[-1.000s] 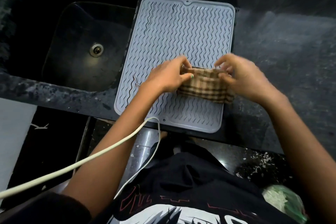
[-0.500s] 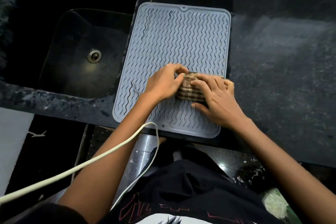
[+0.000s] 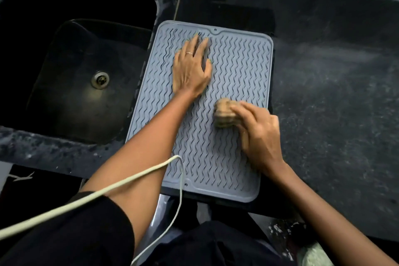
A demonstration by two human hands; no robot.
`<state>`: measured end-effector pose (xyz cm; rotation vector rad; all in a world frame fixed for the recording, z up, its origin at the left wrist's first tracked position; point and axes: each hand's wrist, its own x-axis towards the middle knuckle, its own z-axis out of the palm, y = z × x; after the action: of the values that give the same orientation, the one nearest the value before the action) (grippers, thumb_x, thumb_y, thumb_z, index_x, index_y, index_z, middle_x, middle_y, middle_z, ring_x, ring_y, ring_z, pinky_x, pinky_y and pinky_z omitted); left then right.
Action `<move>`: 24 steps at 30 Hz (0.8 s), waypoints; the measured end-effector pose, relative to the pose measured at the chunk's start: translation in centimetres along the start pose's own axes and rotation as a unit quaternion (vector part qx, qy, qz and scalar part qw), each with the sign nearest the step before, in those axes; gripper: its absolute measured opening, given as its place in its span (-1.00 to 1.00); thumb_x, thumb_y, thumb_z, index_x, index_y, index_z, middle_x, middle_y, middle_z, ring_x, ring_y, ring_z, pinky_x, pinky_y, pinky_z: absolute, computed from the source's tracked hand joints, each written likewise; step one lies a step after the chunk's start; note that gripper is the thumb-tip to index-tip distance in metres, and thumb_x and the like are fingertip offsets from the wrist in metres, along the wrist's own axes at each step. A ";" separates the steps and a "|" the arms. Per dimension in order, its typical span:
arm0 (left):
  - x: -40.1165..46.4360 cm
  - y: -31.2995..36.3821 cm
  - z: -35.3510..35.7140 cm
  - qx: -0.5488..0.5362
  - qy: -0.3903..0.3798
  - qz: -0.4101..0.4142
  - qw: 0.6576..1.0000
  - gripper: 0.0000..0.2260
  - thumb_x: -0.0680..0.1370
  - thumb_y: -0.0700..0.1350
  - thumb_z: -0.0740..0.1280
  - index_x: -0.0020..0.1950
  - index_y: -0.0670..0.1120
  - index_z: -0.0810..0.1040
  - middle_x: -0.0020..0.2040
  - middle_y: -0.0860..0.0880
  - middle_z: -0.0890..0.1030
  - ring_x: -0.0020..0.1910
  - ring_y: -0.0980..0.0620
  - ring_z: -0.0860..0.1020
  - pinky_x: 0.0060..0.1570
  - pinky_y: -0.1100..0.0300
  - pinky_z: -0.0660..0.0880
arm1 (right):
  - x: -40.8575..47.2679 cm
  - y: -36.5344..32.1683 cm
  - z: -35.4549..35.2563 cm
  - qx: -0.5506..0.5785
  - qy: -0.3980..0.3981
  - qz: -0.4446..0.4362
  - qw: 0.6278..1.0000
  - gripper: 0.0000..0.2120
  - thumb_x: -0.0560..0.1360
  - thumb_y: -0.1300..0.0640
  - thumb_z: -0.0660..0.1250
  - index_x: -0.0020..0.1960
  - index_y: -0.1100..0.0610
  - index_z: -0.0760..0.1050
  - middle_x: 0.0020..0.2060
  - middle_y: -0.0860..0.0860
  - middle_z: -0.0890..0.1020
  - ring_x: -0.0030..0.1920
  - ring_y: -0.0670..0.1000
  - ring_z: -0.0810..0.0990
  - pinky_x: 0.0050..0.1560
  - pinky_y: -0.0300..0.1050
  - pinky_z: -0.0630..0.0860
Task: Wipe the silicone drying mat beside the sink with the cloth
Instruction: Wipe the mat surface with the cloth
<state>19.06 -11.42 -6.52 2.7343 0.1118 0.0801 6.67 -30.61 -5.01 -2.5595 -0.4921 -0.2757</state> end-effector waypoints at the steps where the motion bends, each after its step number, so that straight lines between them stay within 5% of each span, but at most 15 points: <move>1: -0.1 -0.1 0.2 0.009 -0.001 0.000 1.000 -0.49 0.59 0.04 0.14 0.55 0.06 0.20 0.58 -0.04 0.17 0.54 -0.07 0.17 0.51 -0.05 0.06 | 1.1 -0.1 -0.4 0.050 0.020 0.046 0.997 -0.58 0.44 0.30 0.32 0.29 0.14 0.46 0.19 0.12 0.54 0.13 0.15 0.51 0.01 0.19 0.45; 6: 0.3 -0.4 0.8 0.028 -0.006 -0.007 1.000 -0.48 0.61 0.08 0.10 0.57 0.07 0.11 0.60 -0.03 0.07 0.58 -0.04 0.06 0.52 0.00 -0.08 | 10.9 0.8 -0.6 0.077 0.091 0.158 0.980 -0.43 0.48 0.22 0.21 0.44 -0.11 0.21 0.32 0.03 0.38 0.21 0.07 0.44 0.07 0.26 0.46; 11: 0.3 -0.5 0.8 0.053 -0.019 -0.006 0.998 -0.47 0.62 0.10 0.04 0.59 0.06 0.04 0.61 -0.04 0.01 0.59 -0.03 0.00 0.54 -0.03 -0.10 | 18.9 1.6 2.8 -0.102 -0.115 0.068 0.986 -0.35 0.51 0.32 0.12 0.44 -0.25 0.17 0.51 -0.01 0.15 0.32 0.21 0.29 0.22 0.29 0.24; 16: 0.2 -0.3 0.6 0.050 -0.013 -0.011 0.999 -0.47 0.61 0.10 0.06 0.58 0.08 0.07 0.61 -0.02 0.05 0.59 -0.01 0.01 0.55 -0.01 -0.09 | 19.9 3.5 3.3 -0.188 -0.126 -0.015 0.974 -0.43 0.45 0.33 0.18 0.34 -0.17 0.38 0.45 -0.07 0.31 0.24 0.24 0.33 0.06 0.22 0.25; 24: 0.2 -0.3 0.4 0.032 -0.018 -0.013 0.999 -0.46 0.60 0.09 0.08 0.58 0.08 0.07 0.61 -0.01 0.05 0.59 0.00 -0.01 0.55 -0.01 -0.11 | 16.5 9.2 -1.8 -0.233 -0.048 0.033 0.971 -0.61 0.41 0.27 0.16 0.13 -0.01 0.56 0.27 -0.07 0.52 0.14 0.29 0.39 -0.04 0.21 0.26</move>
<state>19.28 -11.29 -7.02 2.7969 0.1409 0.0199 25.16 -34.11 -2.88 -3.0535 -0.4134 -0.2695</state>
